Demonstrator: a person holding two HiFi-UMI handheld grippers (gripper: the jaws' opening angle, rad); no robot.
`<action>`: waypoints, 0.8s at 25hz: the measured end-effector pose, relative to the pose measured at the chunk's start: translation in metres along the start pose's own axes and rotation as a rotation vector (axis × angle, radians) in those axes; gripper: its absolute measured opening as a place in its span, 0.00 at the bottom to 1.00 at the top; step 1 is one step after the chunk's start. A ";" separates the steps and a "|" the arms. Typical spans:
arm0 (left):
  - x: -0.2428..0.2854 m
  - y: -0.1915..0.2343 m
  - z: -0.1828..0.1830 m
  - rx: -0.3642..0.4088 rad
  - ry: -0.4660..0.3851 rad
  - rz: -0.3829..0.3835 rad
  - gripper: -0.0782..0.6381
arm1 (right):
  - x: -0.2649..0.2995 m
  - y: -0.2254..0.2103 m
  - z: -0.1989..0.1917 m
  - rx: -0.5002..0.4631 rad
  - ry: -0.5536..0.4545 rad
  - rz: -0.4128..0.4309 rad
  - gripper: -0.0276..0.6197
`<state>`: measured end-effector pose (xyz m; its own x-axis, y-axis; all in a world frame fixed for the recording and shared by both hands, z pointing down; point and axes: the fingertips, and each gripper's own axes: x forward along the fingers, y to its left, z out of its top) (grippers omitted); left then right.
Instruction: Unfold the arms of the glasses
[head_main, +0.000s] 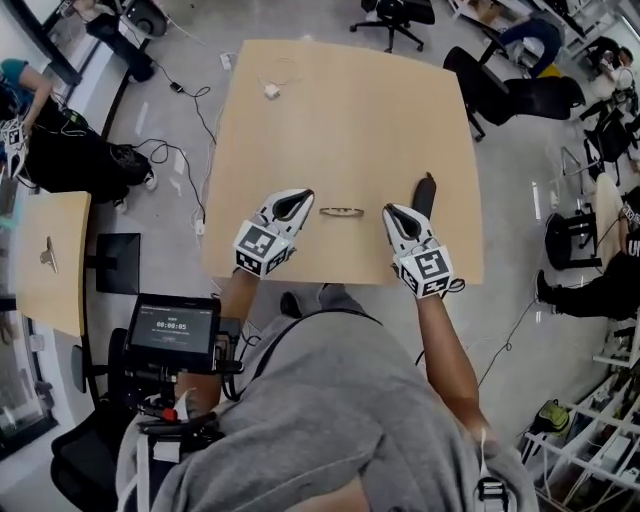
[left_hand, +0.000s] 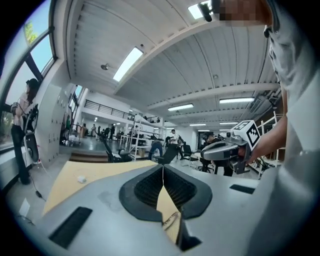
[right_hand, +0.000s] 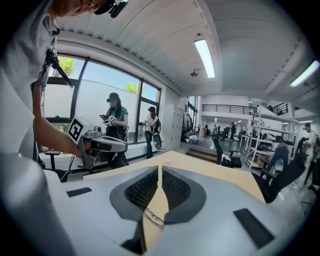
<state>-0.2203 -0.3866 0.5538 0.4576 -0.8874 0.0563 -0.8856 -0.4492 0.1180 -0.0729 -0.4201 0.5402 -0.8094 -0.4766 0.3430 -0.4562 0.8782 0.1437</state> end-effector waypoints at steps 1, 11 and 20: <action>0.006 0.000 -0.014 -0.018 0.037 -0.009 0.12 | 0.006 -0.001 -0.010 0.002 0.025 0.012 0.06; 0.048 0.019 -0.148 -0.207 0.352 -0.063 0.12 | 0.082 -0.009 -0.158 0.085 0.383 0.178 0.06; 0.040 -0.014 -0.208 -0.252 0.566 -0.089 0.12 | 0.080 0.011 -0.218 0.057 0.604 0.310 0.10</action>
<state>-0.1727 -0.3940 0.7604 0.5612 -0.6242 0.5435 -0.8277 -0.4198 0.3724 -0.0618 -0.4396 0.7710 -0.5648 -0.0823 0.8211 -0.2682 0.9593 -0.0883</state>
